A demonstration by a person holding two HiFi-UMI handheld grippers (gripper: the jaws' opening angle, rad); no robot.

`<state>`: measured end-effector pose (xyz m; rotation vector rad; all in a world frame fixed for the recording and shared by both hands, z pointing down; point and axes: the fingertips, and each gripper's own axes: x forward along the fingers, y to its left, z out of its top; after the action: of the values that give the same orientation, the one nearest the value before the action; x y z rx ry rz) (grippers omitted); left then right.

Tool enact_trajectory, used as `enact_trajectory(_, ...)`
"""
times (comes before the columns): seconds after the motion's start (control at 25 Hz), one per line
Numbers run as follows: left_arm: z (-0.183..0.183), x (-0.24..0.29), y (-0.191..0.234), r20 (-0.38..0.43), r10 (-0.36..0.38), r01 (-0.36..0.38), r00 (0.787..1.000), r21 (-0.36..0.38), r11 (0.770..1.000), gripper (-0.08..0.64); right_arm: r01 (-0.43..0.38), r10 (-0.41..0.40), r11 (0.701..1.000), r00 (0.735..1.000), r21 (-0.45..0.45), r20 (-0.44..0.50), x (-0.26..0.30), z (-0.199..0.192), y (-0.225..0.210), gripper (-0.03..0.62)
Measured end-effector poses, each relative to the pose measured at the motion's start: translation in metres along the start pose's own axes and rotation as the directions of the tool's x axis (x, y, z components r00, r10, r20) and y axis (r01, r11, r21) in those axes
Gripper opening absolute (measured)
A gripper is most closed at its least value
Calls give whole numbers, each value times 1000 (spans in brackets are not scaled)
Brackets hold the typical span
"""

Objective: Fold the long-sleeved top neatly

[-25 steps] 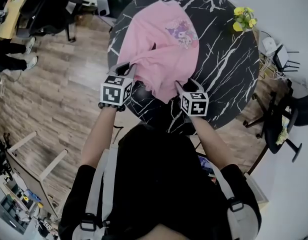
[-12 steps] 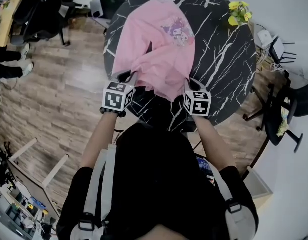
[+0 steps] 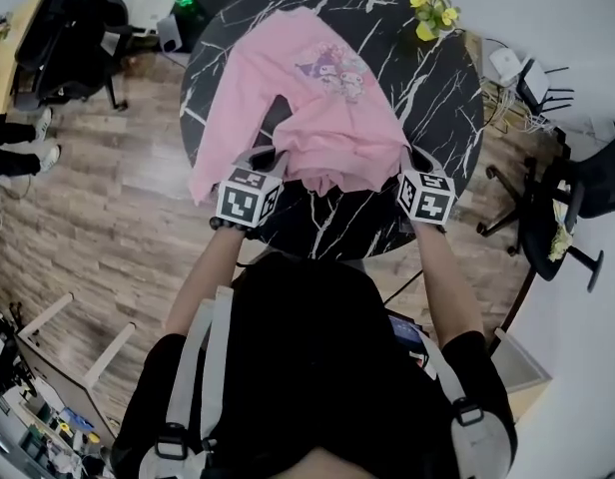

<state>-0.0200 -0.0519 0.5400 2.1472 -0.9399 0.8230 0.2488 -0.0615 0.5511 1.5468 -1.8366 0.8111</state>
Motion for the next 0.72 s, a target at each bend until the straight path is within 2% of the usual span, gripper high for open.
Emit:
enact_trajectory(0.2, -3, 11, -31, -7, -19, 19, 1000, -2, 1000, 44, 48, -47, 993, 999, -109, 19, -16, 11, -38, 21)
enact_trajectory(0.28, -4, 12, -37, -1, -9, 9, 1000, -14, 1000, 44, 40, -39, 990, 999, -134, 15, -19, 12, -43, 23)
enact_trajectory(0.4, -11, 6, -34, 0, 35, -35, 999, -45, 998, 44, -14, 15, 986, 1000, -167, 2, -20, 10, -31, 25)
enact_trajectory(0.52, -31, -10, -17, -10, 101, -101, 995, -106, 989, 44, -94, 92, 974, 996, -206, -22, -15, 6, -4, 26)
enact_trajectory(0.72, -71, -39, 7, -47, 197, -202, 979, -177, 963, 44, -236, 225, 933, 972, -272, -72, -9, -1, 54, 26)
